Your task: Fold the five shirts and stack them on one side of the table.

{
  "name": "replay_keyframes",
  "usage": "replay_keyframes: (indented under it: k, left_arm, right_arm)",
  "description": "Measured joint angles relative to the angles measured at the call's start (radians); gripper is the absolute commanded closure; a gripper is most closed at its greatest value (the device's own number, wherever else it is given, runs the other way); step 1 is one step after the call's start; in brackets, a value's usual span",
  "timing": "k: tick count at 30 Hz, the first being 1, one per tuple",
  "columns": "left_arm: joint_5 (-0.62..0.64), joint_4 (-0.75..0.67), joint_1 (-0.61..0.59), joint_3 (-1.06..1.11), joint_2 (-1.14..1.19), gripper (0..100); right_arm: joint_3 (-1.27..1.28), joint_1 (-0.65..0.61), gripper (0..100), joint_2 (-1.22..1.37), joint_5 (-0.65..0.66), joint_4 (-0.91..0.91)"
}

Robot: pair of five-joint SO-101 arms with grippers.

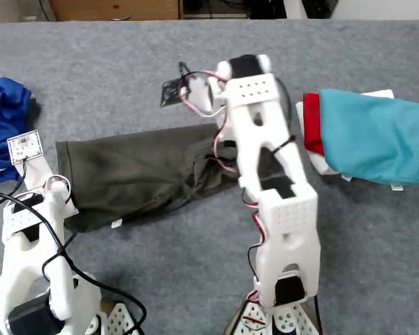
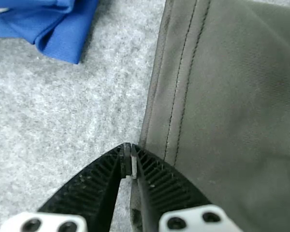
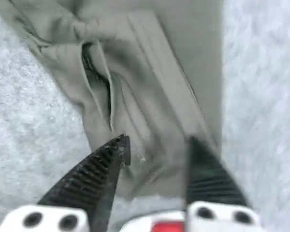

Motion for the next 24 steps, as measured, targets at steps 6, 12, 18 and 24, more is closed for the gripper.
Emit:
replay_keyframes:
  k: [6, 12, 18, 24]
  left_arm:
    - [0.000, 0.000, 0.000, 0.000, 0.000, 98]
    - [0.000, 0.000, 0.000, 0.000, 0.000, 98]
    - [0.000, 0.000, 0.000, 0.000, 0.000, 98]
    - [0.000, 0.000, 0.000, 0.000, 0.000, 98]
  right_arm:
    - [0.270, 0.011, 99.6, -0.161, -0.046, 0.000]
    - [0.651, -0.023, 99.6, -0.259, -0.052, -0.238]
    - [0.744, -0.023, 99.6, -0.249, -0.138, -0.580]
    - [0.664, -0.017, 99.6, -0.149, -0.146, -0.706]
